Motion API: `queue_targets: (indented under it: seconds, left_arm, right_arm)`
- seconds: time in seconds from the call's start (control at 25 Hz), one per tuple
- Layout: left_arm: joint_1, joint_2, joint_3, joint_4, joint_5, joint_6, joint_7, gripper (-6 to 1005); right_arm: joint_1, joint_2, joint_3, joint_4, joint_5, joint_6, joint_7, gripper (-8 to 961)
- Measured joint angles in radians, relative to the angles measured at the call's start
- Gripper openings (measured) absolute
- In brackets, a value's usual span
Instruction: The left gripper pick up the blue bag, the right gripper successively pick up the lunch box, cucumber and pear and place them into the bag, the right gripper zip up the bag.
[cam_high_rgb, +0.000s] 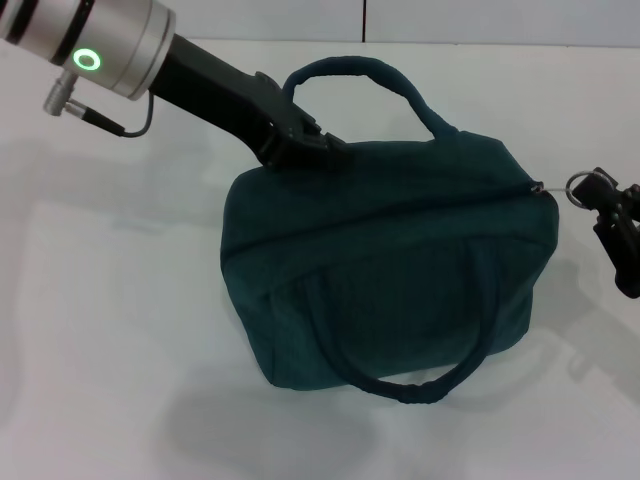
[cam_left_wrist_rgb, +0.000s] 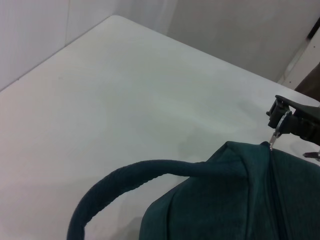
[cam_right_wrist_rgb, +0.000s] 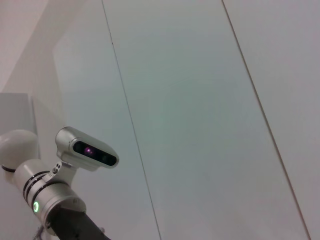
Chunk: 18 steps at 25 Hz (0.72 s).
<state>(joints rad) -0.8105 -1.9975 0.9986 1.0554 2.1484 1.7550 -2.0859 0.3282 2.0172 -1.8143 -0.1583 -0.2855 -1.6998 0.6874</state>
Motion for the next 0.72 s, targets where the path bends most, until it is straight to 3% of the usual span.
queue_targets:
  seconds: [0.72]
  left_arm:
    - [0.01, 0.008, -0.001, 0.0, -0.002, 0.002, 0.007, 45]
  right_arm:
    - [-0.002, -0.001, 0.015, 0.072, 0.01, 0.014, -0.003, 8]
